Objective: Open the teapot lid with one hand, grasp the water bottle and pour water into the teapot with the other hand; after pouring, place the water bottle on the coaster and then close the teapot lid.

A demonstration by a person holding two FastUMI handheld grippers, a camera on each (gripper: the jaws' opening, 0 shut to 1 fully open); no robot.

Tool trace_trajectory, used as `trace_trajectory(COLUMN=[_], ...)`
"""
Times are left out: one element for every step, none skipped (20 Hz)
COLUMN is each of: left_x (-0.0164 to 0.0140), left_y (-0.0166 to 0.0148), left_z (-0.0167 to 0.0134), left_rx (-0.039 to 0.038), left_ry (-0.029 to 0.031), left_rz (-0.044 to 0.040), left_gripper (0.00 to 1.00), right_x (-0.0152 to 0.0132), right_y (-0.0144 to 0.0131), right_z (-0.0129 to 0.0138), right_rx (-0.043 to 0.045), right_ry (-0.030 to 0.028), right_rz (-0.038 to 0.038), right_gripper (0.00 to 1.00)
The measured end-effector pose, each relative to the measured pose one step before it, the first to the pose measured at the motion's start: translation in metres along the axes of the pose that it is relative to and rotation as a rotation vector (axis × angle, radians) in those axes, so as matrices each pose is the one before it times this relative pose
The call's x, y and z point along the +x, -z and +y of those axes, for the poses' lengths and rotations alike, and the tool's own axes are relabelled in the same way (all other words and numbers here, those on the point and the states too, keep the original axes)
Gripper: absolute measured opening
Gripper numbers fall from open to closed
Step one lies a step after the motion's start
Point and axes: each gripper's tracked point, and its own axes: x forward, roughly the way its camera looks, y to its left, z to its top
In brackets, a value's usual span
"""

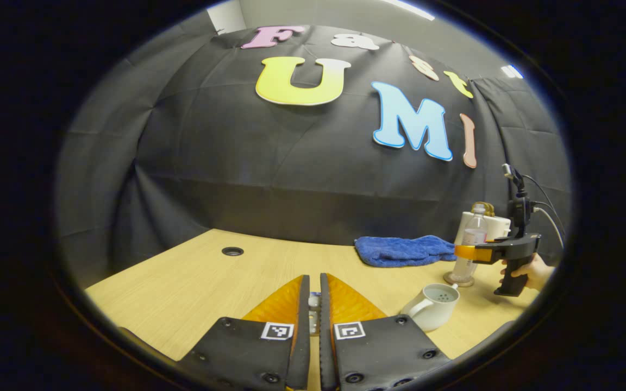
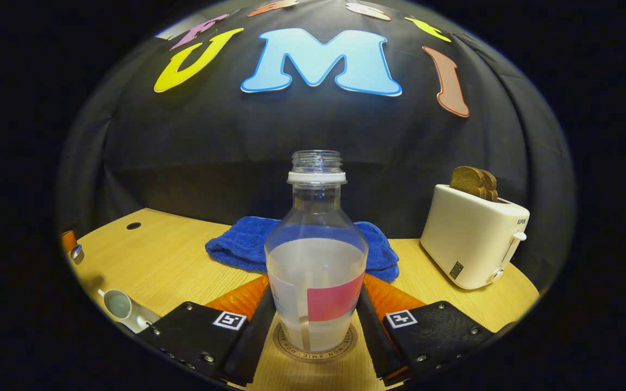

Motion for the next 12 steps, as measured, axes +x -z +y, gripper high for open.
trace_trajectory(left_x=[0.0,-0.00068,0.00019,0.00023,0.0,0.00002,0.00026,0.00002,0.00024,-0.00053,0.00019,0.00004], left_y=[0.00042,-0.0008,0.00116,0.00022,0.00016,-0.00054,0.00046,-0.00021,0.00016,-0.00081,0.00026,-0.00032], left_z=[-0.00002,0.00084,0.00006,-0.00031,-0.00036,-0.00016,0.00047,0.0004,-0.00022,0.00015,-0.00059,-0.00016], left_rx=[-0.00081,0.00075,0.00044,-0.00059,-0.00014,-0.00143,-0.00078,0.00009,0.00014,-0.00113,-0.00089,-0.00081], left_ry=[0.0024,-0.00127,-0.00058,-0.00026,0.00014,0.00211,0.00183,0.00058,-0.0002,0.00005,0.00042,0.0009], left_rz=[-0.00028,-0.00046,-0.00111,-0.00113,-0.00013,-0.00044,-0.00003,0.00021,-0.00085,-0.00155,-0.00139,-0.00076], left_gripper=[0.14,0.14,0.14,0.12,0.14,0.14,0.14,0.14,0.14,0.14,0.13,0.13], right_x=[-0.00003,-0.00056,-0.00066,-0.00153,-0.00291,-0.00062,-0.00248,-0.00268,-0.00256,-0.00369,-0.00393,-0.00381], right_y=[0.00007,0.00014,-0.00058,0.00007,-0.00209,-0.00239,-0.00264,-0.00167,-0.00238,-0.00032,-0.00272,-0.00087], right_z=[-0.00091,0.00048,-0.00022,-0.00133,-0.00077,0.00035,-0.00045,0.00125,0.00089,0.00039,-0.00067,0.00074], right_rx=[0.00626,0.01011,0.01258,0.0098,0.01099,0.00561,0.00018,-0.00204,-0.00307,-0.00457,-0.00426,-0.0036], right_ry=[0.00095,0.00172,0.00089,0.00399,0.00066,0.00077,0.00424,0.00018,0.00015,0.00258,0.00633,-0.00108], right_rz=[0.00226,0.00094,0.00195,0.0008,-0.00554,-0.00604,-0.00742,-0.00727,-0.00554,-0.00465,-0.00666,-0.00699], right_gripper=[0.78,0.78,0.78,0.8,0.83,0.86,0.98,0.98,0.98,0.98,0.98,0.98])
